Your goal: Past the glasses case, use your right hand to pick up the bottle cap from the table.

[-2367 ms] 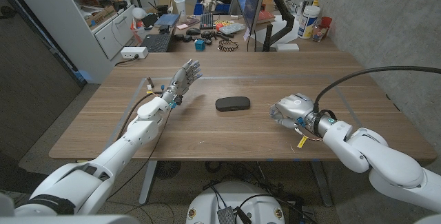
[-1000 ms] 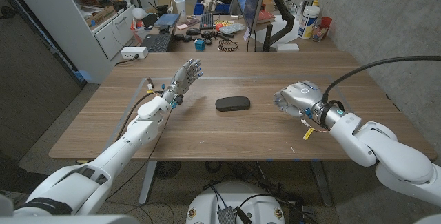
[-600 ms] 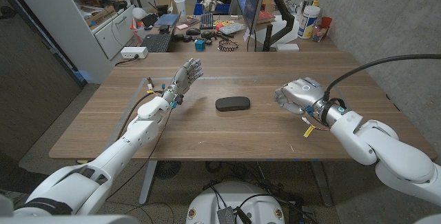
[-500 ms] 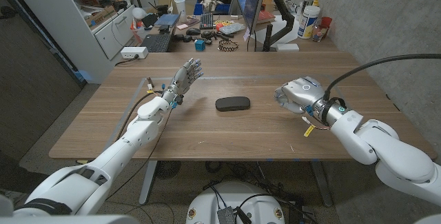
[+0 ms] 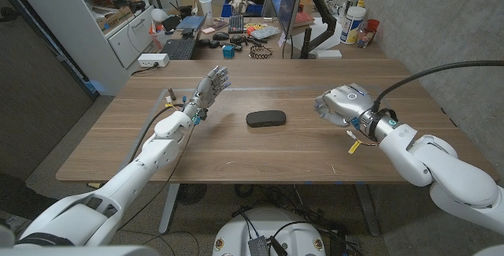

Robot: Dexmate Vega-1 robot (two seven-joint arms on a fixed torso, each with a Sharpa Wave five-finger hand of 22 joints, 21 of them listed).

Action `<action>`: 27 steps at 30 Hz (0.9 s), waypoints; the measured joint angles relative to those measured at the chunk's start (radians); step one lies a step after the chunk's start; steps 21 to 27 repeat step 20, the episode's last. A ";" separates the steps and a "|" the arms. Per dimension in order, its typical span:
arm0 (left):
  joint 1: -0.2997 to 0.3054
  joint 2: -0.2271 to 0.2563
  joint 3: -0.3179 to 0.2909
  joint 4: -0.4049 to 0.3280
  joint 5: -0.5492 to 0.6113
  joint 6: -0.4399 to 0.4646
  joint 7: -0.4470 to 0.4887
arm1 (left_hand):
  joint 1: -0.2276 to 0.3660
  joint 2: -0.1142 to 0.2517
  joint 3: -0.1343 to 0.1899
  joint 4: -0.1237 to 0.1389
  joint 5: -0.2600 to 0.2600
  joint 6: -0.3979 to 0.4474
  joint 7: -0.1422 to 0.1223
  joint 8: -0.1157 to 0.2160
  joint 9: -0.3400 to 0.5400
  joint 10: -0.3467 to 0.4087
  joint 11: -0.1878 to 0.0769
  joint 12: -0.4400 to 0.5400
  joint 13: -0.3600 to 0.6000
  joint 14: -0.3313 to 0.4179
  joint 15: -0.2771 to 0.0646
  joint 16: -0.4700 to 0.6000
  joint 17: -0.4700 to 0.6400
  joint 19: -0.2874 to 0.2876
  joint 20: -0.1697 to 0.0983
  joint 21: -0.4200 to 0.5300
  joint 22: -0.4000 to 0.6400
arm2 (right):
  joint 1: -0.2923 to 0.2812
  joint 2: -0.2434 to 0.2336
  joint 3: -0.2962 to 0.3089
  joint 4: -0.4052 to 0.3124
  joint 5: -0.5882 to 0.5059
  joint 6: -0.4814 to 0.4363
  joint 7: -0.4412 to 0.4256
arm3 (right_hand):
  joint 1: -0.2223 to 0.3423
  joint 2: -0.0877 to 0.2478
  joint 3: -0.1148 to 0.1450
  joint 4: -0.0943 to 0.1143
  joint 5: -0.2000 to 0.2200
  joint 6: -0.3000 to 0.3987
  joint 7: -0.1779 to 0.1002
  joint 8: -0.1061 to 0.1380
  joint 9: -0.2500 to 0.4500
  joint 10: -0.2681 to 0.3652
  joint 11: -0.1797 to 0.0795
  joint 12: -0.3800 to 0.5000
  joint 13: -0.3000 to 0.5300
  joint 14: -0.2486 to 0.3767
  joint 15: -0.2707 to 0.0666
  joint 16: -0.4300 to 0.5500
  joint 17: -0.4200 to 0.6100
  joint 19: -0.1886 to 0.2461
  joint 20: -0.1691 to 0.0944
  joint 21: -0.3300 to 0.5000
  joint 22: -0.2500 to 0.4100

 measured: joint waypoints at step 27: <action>0.057 0.047 -0.020 -0.114 -0.005 0.020 0.046 | 0.000 0.000 0.000 0.000 0.000 0.000 0.000 0.000 0.000 0.000 0.000 0.000 0.000 0.000 0.000 0.000 0.000 0.000 0.000 -0.004 0.000 | -0.014 0.040 0.054 0.008 0.000 0.059 -0.027 | 0.002 -0.002 0.000 0.000 -0.001 0.002 0.002 0.009 -0.001 0.000 0.000 0.000 0.000 0.001 0.002 -0.008 0.010 0.007 -0.007 -0.004 -0.004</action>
